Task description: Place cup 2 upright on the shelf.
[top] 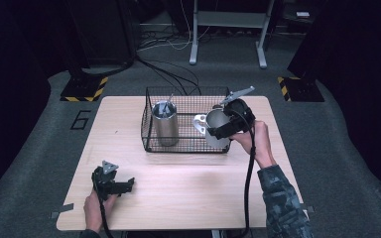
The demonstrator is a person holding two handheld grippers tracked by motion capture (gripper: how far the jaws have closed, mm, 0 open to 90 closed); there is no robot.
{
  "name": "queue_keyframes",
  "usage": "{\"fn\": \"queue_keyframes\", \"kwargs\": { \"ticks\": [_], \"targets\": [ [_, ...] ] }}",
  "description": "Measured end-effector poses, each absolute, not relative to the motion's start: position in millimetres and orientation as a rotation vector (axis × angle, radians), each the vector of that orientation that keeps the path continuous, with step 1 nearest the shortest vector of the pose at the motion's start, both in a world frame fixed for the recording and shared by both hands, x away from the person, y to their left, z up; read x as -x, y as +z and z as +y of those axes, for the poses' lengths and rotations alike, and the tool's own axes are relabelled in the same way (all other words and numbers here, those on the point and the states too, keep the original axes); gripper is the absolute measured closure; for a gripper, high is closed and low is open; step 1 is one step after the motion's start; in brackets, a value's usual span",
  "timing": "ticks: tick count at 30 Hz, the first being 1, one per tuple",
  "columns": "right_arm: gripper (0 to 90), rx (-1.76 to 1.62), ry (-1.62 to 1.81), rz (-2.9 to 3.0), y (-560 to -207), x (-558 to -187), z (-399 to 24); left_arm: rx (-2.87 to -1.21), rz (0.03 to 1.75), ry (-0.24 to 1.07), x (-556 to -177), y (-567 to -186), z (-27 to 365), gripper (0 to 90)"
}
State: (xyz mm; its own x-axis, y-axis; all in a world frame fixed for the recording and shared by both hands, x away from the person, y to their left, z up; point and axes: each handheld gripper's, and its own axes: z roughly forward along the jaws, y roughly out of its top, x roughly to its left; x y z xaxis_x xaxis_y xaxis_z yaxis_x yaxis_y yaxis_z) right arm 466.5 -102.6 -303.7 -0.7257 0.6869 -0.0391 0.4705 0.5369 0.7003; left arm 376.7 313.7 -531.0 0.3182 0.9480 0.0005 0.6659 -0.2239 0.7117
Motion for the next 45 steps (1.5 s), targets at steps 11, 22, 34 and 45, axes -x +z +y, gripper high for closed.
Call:
{"fn": "queue_keyframes", "kwargs": {
  "ticks": [11,22,34,45],
  "targets": [
    [5.6,-0.961,0.979,2.460,-301,-486,-94,-1.976,1.421,0.594,-377,-531,314,0.3],
    [5.6,-0.987,0.961,2.456,-304,-507,-87,-1.976,1.420,0.594,-377,-531,314,0.3],
    [5.6,-1.048,0.937,2.426,-309,-529,-86,-1.976,1.420,0.595,-377,-531,314,0.3],
    [5.6,-1.078,0.922,2.408,-317,-547,-71,-1.986,1.416,0.594,-377,-531,314,0.3]
  ]
}}
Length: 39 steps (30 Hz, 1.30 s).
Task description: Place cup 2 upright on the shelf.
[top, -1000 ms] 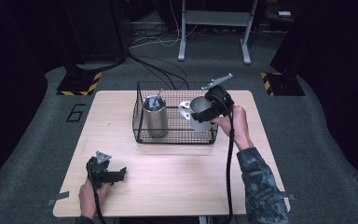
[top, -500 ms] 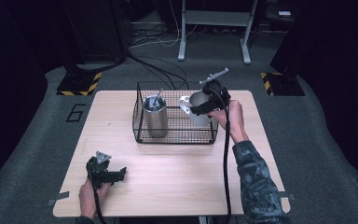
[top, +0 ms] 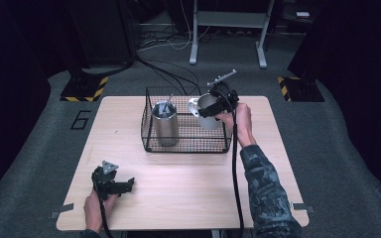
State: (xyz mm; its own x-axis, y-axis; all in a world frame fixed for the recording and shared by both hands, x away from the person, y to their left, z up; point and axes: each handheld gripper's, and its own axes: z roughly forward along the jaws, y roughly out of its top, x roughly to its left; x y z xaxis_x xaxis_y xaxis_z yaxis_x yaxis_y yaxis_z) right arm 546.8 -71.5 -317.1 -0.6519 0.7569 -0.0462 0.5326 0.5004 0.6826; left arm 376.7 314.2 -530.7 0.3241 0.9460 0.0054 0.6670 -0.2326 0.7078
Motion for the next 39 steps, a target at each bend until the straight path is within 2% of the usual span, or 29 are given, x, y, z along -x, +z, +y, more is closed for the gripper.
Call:
{"fn": "queue_keyframes", "kwargs": {
  "ticks": [20,39],
  "targets": [
    [5.6,-1.198,0.886,2.371,-340,-578,-62,-1.976,1.421,0.594,-377,-531,314,0.3],
    [5.6,-1.264,0.866,2.369,-357,-593,-51,-1.968,1.422,0.605,-377,-532,313,0.3]
  ]
}}
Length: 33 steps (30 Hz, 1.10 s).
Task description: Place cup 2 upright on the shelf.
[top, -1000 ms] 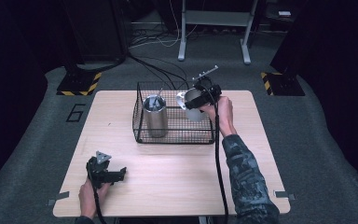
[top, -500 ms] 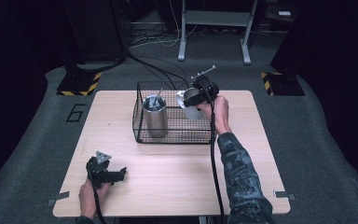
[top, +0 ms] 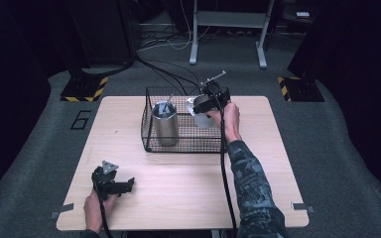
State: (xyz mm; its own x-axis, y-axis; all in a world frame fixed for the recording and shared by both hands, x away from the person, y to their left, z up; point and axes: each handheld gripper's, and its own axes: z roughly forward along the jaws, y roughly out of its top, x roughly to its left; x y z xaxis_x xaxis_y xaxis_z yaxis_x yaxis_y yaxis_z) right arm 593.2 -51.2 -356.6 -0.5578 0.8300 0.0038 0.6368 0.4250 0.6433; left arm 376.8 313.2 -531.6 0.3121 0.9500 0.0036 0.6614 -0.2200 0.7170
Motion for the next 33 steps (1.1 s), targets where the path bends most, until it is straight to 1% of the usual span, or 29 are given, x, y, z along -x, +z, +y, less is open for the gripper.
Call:
{"fn": "queue_keyframes", "kwargs": {
  "ticks": [26,33],
  "targets": [
    [5.6,-1.375,0.831,2.386,-393,-611,-45,-1.974,1.416,0.608,-377,-532,314,0.3],
    [5.5,-1.380,0.802,2.395,-405,-611,-43,-1.976,1.419,0.604,-377,-531,314,0.3]
  ]
}}
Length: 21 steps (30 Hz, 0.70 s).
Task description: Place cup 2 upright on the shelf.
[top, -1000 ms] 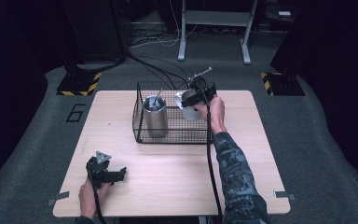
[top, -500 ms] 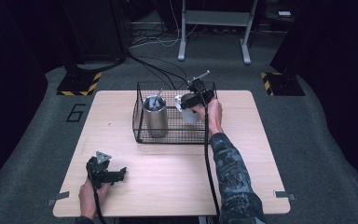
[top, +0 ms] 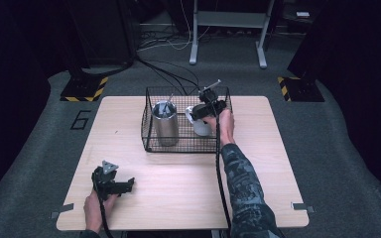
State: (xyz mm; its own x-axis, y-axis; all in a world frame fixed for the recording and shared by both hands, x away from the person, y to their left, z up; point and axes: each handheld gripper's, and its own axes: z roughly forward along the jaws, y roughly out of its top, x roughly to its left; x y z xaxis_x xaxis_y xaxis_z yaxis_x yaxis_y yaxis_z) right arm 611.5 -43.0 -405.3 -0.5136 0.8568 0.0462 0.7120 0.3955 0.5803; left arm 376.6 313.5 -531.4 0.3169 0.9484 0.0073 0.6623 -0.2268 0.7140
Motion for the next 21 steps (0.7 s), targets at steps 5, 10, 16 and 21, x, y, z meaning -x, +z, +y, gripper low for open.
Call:
{"fn": "queue_keyframes", "kwargs": {
  "ticks": [5,10,16,21],
  "targets": [
    [5.5,-1.396,0.810,2.394,-409,-612,-40,-1.973,1.415,0.608,-377,-532,314,0.3],
    [5.5,-1.419,0.818,2.412,-415,-612,-35,-1.976,1.416,0.602,-377,-531,314,0.3],
    [5.4,-1.396,0.804,2.425,-419,-614,-35,-1.978,1.416,0.599,-377,-531,314,0.3],
    [5.4,-1.425,0.802,2.429,-421,-614,-32,-1.983,1.418,0.593,-377,-531,314,0.3]
  ]
}}
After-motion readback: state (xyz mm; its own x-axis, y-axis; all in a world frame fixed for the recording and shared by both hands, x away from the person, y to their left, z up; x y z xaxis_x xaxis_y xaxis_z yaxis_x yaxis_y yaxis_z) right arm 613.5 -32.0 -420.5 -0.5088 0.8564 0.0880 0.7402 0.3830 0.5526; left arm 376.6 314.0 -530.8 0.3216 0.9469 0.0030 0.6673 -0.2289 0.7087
